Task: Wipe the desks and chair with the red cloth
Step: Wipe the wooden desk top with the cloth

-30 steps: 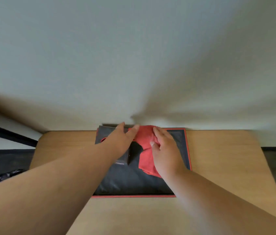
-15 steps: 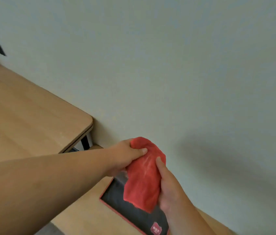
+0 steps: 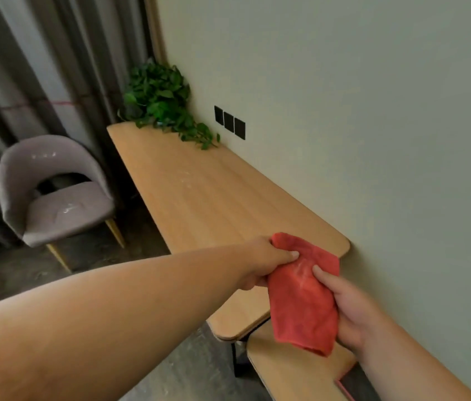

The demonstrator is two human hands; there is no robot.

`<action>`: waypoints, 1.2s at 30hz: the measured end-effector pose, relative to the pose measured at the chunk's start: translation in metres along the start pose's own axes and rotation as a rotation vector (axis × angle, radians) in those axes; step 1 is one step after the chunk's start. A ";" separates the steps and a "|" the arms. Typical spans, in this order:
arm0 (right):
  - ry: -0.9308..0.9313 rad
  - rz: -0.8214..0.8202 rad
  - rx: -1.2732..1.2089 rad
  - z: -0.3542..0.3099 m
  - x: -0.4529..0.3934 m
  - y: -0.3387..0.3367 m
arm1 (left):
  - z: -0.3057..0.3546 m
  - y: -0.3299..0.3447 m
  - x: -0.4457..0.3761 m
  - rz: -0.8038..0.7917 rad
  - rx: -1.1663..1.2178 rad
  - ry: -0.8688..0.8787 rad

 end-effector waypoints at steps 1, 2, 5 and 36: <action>0.007 -0.004 0.018 0.005 -0.017 0.028 | -0.005 -0.034 0.003 0.024 0.013 0.005; 0.015 -0.002 0.028 0.010 -0.032 0.055 | -0.009 -0.067 0.006 0.041 0.025 0.006; 0.062 -0.012 0.024 0.024 -0.076 0.130 | -0.019 -0.160 0.011 0.087 0.059 -0.009; 0.053 0.386 0.030 -0.086 -0.498 0.291 | -0.108 -0.599 -0.302 0.173 -1.064 -0.314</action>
Point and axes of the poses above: each hand's wrist, its own x-axis away from the middle knuckle, its own y-axis out of the palm, z = x × y, the point moved 2 cm from there along -x, towards the middle knuckle, and after that the axes turned 10 degrees about y, right-handed, at the moved point
